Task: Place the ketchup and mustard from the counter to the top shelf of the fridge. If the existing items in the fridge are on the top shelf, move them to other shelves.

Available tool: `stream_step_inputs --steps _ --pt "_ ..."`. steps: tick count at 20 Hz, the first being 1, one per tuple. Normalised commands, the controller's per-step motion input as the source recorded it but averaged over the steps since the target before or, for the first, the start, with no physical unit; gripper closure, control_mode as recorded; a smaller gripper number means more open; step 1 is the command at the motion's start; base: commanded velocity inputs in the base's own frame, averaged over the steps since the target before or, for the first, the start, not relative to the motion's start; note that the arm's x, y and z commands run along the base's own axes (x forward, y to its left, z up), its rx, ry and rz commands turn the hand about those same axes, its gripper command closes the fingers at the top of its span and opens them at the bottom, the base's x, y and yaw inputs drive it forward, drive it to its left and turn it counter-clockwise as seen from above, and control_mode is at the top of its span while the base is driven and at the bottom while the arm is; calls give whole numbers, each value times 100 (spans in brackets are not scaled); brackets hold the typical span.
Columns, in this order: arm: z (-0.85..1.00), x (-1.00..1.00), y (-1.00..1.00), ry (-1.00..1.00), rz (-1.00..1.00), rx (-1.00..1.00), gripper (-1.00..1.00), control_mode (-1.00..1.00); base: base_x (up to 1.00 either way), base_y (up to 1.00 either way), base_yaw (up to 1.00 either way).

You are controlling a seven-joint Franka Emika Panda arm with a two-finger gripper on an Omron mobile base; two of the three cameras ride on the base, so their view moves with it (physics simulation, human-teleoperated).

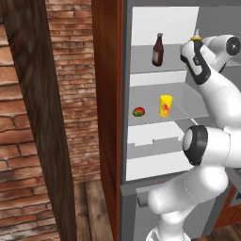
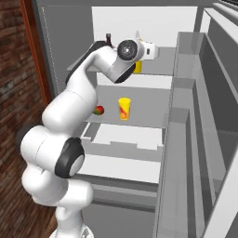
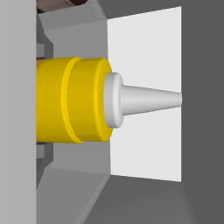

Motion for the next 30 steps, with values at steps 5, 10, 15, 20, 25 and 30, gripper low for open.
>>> stream_step_inputs --steps 5,10,15,20,25,30 --pt "-14 49 0 0 -1 0 100 -100 0 0 0" --pt "-20 34 -1 0 0 0 100 -100 0 0 0" --pt "-24 13 -2 0 0 0 100 -100 0 0 0" --pt "-24 12 0 0 0 0 100 -100 0 0 0" --pt "-37 12 0 0 0 0 100 -100 0 0 0" --pt "-29 21 0 0 0 0 100 -100 0 0 0"
